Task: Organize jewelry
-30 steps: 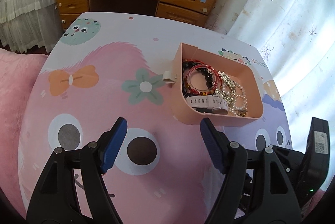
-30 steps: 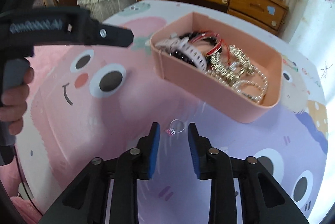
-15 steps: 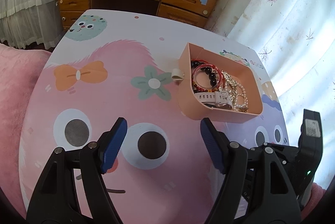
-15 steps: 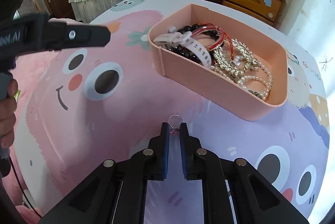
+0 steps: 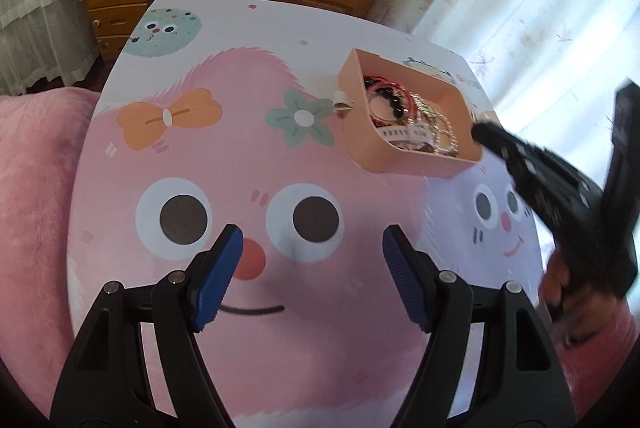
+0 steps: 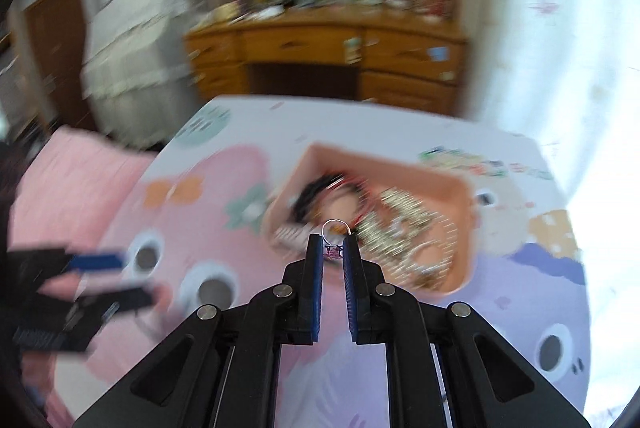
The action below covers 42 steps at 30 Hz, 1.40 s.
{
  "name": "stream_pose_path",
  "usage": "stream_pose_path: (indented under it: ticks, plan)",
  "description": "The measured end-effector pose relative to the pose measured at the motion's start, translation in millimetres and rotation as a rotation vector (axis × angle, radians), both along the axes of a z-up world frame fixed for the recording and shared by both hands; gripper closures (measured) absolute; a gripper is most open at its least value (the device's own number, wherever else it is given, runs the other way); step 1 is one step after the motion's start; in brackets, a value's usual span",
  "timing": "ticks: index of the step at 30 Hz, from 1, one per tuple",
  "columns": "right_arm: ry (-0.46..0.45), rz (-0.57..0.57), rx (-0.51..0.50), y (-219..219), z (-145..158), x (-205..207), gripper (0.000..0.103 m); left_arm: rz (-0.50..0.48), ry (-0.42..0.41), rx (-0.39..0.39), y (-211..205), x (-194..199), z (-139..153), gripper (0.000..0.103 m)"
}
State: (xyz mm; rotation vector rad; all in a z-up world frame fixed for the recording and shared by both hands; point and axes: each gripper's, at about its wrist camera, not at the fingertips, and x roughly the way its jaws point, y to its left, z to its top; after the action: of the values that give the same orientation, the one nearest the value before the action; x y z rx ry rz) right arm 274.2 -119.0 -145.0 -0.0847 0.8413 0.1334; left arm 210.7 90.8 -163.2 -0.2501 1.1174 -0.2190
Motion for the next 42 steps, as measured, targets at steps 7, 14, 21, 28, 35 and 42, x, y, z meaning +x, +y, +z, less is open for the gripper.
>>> stream_pose_path:
  ticks: [7,14,21,28,35,42]
  plan:
    - [0.082,-0.272,0.059,-30,34,-2,0.053,-0.053,0.007,0.042,11,-20,49,0.033]
    - [0.204,-0.446,0.163,-76,53,-94,0.017,-0.035,0.068,0.074,7,-41,55,0.033]
    - [0.378,-0.454,0.120,-90,44,-180,0.017,0.001,0.171,0.118,-18,-76,56,0.033]
    - [0.498,-0.296,0.208,-89,61,-245,0.012,-0.030,0.155,0.146,-69,-116,91,0.033]
    - [0.365,-0.217,0.243,-108,129,-285,0.005,0.073,0.057,0.124,-113,-142,126,0.027]
    - [0.276,-0.189,0.223,-116,164,-298,0.002,0.092,-0.035,0.195,-131,-173,143,0.018]
